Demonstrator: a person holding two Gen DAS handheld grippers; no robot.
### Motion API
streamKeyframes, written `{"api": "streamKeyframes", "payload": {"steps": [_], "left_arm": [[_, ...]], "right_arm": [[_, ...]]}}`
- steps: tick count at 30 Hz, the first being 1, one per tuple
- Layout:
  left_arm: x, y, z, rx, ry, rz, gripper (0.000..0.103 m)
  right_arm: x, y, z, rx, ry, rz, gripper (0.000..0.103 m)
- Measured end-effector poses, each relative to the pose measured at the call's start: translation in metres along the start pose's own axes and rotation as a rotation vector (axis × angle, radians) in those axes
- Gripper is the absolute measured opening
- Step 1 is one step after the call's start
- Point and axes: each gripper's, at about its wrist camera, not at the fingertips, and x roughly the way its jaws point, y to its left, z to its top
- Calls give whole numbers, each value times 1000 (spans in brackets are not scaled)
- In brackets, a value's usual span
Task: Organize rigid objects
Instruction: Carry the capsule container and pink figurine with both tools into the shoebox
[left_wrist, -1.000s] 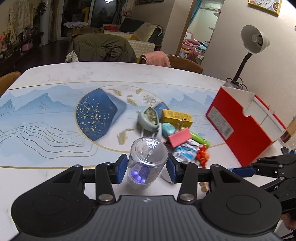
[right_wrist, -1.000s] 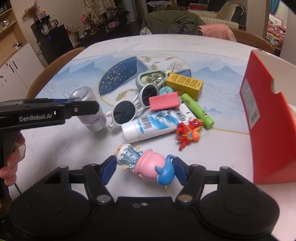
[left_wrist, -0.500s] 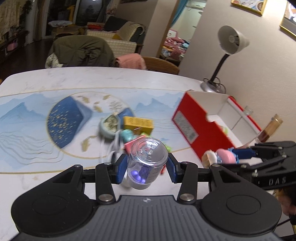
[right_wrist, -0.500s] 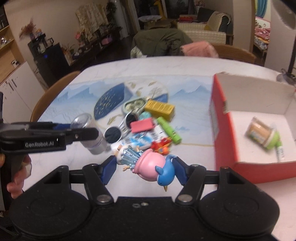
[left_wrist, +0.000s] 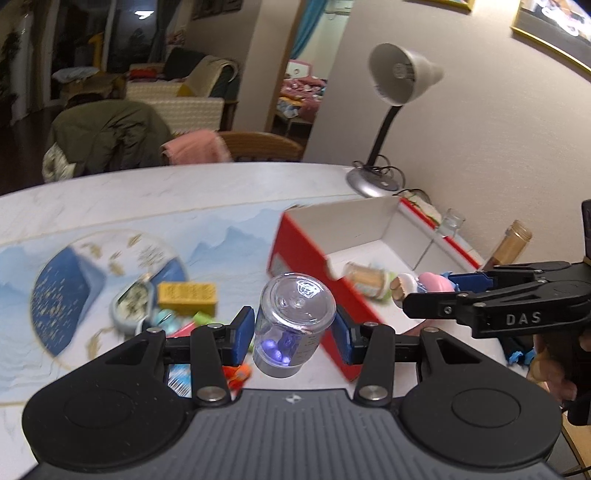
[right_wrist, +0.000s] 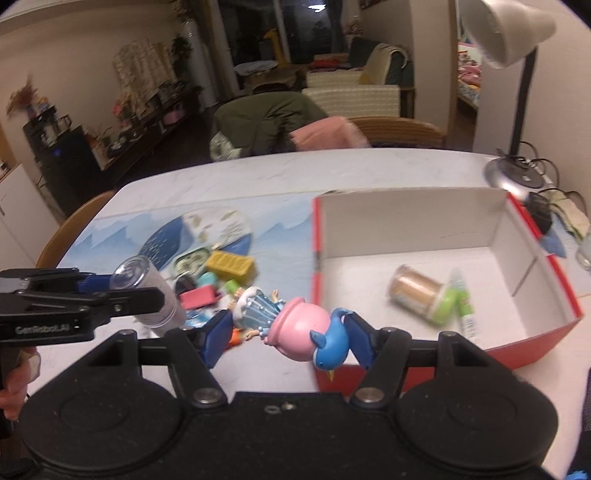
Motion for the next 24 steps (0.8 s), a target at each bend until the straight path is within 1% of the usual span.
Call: {"api": "streamKeyframes", "payload": {"steps": [5,13,19,24], "left_arm": [[21,-29,14,48,1,-17,44],[55,-83,33,129,13,-41,44],[90,-110,40,153,58,-44,44],[118,-126,41,174,97,-32,44]], "right_arm": [[-5,-31,7,19,-20,-27,65],[2,-83,18,58,-24,-71,65],[8,-117,26,70,-24,-101,65],[20,-145,29,91,-1,-118,65]]}}
